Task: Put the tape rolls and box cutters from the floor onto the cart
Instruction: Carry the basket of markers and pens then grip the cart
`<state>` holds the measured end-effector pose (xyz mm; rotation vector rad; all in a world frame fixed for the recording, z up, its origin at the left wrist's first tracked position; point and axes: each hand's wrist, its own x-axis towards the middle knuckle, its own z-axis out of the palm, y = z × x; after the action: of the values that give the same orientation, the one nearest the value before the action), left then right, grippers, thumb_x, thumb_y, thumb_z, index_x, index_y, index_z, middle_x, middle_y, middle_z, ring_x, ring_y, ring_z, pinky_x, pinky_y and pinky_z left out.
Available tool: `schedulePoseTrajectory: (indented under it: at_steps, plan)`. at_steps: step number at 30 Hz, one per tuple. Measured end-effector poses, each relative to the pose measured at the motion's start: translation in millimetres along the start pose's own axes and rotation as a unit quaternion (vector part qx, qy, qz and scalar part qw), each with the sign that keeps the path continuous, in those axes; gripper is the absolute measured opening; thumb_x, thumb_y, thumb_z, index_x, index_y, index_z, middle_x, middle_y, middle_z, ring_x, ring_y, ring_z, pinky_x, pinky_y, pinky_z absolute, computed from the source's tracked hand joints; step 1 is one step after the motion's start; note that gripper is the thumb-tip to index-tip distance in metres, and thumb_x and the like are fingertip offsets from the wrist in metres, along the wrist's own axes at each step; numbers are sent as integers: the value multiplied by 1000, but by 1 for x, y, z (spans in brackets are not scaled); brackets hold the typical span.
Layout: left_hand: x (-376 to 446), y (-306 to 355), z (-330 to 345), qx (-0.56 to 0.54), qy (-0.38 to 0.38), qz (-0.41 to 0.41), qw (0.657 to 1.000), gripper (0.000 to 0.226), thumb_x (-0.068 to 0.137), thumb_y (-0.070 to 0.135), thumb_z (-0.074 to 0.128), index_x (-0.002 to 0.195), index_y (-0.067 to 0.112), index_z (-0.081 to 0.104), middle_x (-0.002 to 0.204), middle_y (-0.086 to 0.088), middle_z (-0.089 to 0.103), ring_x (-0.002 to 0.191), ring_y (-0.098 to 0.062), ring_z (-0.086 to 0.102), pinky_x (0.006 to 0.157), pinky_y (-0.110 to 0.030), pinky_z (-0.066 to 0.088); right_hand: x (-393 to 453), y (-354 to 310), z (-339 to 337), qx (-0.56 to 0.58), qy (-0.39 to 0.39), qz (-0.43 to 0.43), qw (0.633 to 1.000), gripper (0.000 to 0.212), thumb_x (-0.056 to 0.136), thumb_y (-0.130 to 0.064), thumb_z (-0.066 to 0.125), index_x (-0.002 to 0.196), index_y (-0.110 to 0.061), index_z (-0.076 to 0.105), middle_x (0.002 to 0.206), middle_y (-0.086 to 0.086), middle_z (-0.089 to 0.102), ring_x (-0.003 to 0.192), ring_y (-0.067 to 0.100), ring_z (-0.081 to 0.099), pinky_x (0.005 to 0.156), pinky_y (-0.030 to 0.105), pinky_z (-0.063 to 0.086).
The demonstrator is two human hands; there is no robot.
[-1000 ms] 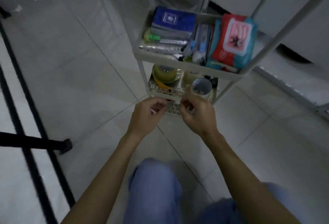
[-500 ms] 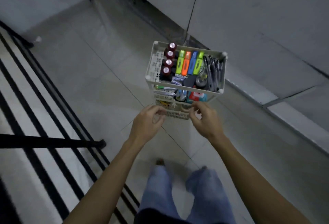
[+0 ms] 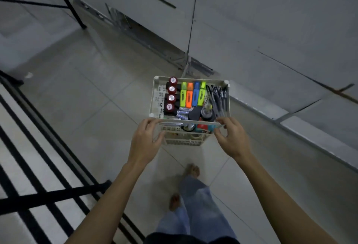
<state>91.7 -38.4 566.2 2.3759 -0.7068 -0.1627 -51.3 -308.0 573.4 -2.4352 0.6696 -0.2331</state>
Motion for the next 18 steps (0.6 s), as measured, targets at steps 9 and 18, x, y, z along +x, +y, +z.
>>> schedulePoseTrajectory:
  at_steps: [9,18]
  plan:
    - [75,-25,19,48,-16,-29,998,41,98,28,64,138,19,56,144,-6,46,130,-27,53,101,-50,54,86,25,16,-29,23,61,997,37,88,-25,74,121,-12,65,114,10,61,98,29,59,76,31,42]
    - [119,-40,42,107,-71,-14,992,55,106,26,50,157,12,34,169,-19,20,153,-38,30,119,-53,38,114,36,46,-102,4,55,993,62,90,-38,67,145,-18,46,158,15,35,140,36,40,114,55,39]
